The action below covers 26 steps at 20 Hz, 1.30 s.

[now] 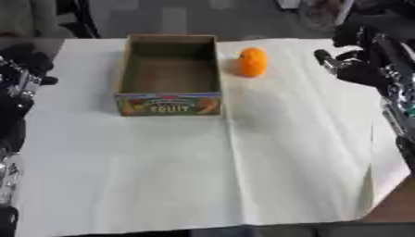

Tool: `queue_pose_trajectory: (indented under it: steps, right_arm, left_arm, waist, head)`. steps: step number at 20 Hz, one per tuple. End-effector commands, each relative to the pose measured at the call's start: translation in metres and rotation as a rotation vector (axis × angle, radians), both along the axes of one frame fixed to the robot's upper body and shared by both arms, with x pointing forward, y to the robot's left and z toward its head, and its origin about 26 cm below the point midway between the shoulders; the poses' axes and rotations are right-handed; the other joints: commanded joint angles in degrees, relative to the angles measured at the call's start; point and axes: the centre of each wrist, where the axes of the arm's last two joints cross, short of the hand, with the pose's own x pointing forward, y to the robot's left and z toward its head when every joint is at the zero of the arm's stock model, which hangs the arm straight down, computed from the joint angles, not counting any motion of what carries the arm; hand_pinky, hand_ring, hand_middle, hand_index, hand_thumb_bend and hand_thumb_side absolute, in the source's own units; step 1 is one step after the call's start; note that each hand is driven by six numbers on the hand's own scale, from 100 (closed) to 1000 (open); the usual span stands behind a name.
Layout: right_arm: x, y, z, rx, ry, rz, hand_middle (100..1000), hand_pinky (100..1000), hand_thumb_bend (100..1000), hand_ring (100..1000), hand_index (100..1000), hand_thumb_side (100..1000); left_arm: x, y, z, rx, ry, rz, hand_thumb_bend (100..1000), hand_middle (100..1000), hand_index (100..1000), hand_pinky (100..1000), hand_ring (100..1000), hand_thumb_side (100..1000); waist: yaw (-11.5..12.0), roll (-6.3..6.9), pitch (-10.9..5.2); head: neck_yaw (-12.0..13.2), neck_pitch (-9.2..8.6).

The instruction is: Pick up objects on the table and place them in the box.

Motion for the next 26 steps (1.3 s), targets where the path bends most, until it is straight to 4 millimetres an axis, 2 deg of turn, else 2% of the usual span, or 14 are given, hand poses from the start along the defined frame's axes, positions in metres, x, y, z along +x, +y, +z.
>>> queue_pose_trajectory:
  steps: [1,7,14,19,23,26]
  right_arm:
    - [0.006,-0.004,0.017,-0.059,-0.030,0.003,673,641,429,762,794,179]
    - [0.029,-0.005,0.032,-0.121,-0.025,0.019,702,645,429,769,803,178]
    - [0.068,-0.009,0.039,-0.179,0.020,-0.008,756,661,431,803,826,201]
    - [0.094,-0.010,0.031,-0.210,0.056,-0.054,804,700,435,869,845,233]
    - [0.108,-0.010,0.017,-0.277,0.112,-0.101,844,734,443,906,868,286]
    - [0.115,-0.011,0.003,-0.314,0.168,-0.127,842,737,445,905,872,299]
  left_arm:
    - [0.000,0.004,0.009,0.017,-0.027,-0.001,571,594,730,619,671,405]
    - [0.000,0.002,0.009,0.017,-0.028,-0.013,570,595,730,620,672,405]
    - [0.001,-0.002,0.012,0.019,-0.033,-0.035,567,595,730,620,673,406]
    - [0.001,-0.007,0.015,0.020,-0.041,-0.055,566,594,730,619,673,406]
    - [0.002,-0.010,0.018,0.024,-0.048,-0.069,565,594,730,619,674,407]
    - [0.002,-0.011,0.020,0.026,-0.054,-0.077,565,594,729,619,674,407]
  waist:
    - [0.15,-0.08,-0.87]
    - [0.90,-0.05,-0.89]
    - [2.76,0.13,-0.60]
    - [4.87,0.33,-0.01]
    - [6.56,0.32,0.74]
    - [7.69,0.31,1.22]
  head:
    - [-0.26,0.35]
    - [-0.55,0.35]
    - [-1.20,0.35]
    - [-2.03,0.18]
    - [-2.92,-0.29]
    - [-3.42,-0.42]
